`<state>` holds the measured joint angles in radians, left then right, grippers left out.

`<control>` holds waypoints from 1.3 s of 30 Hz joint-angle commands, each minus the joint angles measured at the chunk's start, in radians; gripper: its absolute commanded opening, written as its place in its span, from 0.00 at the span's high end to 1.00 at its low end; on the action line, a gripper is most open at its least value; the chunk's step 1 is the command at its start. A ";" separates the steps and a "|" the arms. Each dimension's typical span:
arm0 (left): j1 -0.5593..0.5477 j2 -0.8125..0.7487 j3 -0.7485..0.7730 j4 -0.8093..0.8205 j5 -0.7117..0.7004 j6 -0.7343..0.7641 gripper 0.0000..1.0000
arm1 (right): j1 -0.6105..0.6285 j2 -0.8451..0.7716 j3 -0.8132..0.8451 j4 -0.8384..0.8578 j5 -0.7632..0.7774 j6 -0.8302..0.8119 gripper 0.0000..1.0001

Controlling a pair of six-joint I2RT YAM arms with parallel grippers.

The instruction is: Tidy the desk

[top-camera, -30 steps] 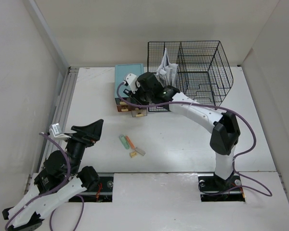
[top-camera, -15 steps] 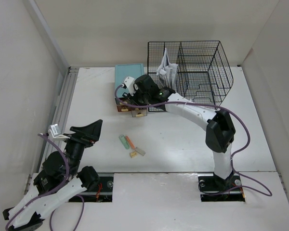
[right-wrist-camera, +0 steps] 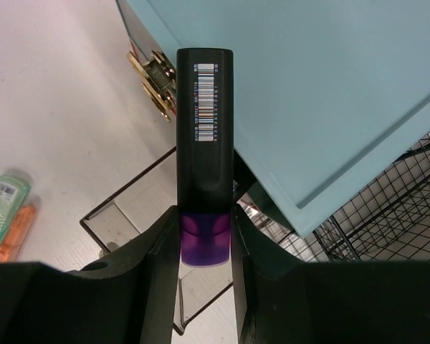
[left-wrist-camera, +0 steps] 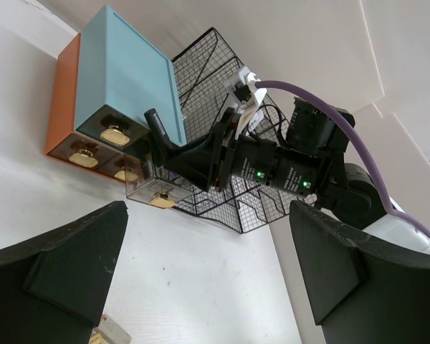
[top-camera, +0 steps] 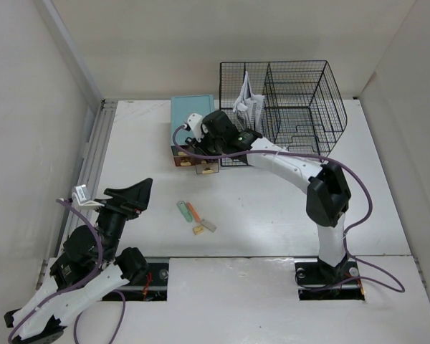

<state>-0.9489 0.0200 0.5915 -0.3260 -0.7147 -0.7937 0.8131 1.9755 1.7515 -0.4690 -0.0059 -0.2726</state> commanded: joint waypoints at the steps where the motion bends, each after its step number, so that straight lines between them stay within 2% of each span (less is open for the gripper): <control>1: -0.004 0.000 0.036 0.027 0.004 0.016 0.05 | -0.005 -0.020 0.003 0.013 0.012 0.015 0.65; 10: -0.004 0.009 0.036 0.036 0.004 0.025 0.05 | -0.005 -0.069 -0.017 0.013 0.012 0.015 0.46; 13: -0.004 0.009 0.036 0.036 0.004 0.025 0.05 | -0.005 -0.081 -0.017 0.013 0.003 0.015 0.42; 19: -0.004 0.009 0.036 0.036 0.004 0.025 0.05 | -0.005 -0.171 -0.026 0.023 -0.006 0.015 0.42; 20: -0.004 0.009 0.036 0.045 0.004 0.025 0.05 | -0.005 -0.185 -0.026 0.023 -0.006 0.015 0.43; 22: -0.004 0.009 0.036 0.045 0.004 0.025 0.05 | -0.005 -0.226 -0.026 0.023 -0.034 0.015 0.72; 24: -0.004 0.009 0.036 0.045 0.004 0.025 0.05 | -0.005 -0.251 -0.047 0.012 -0.138 -0.026 1.00; 25: -0.004 0.009 0.036 0.045 0.004 0.025 0.05 | -0.005 -0.260 -0.070 0.000 -0.190 -0.072 1.00; 26: -0.004 0.009 0.036 0.045 0.004 0.025 0.05 | -0.014 -0.271 -0.085 -0.016 -0.339 -0.104 1.00; 30: -0.004 0.018 0.025 0.059 0.014 0.014 0.08 | -0.014 -0.216 -0.109 -0.190 -0.566 -0.275 1.00; 32: -0.004 0.029 0.015 0.070 0.014 0.014 0.09 | -0.014 -0.182 -0.109 -0.275 -0.598 -0.342 1.00; 39: -0.004 0.058 -0.005 0.091 0.023 -0.004 0.12 | -0.014 -0.098 -0.107 -0.214 -0.476 -0.292 1.00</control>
<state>-0.9489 0.0589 0.5907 -0.2840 -0.7036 -0.7910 0.8043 1.8771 1.6165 -0.7002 -0.4919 -0.5598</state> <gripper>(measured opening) 0.886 0.009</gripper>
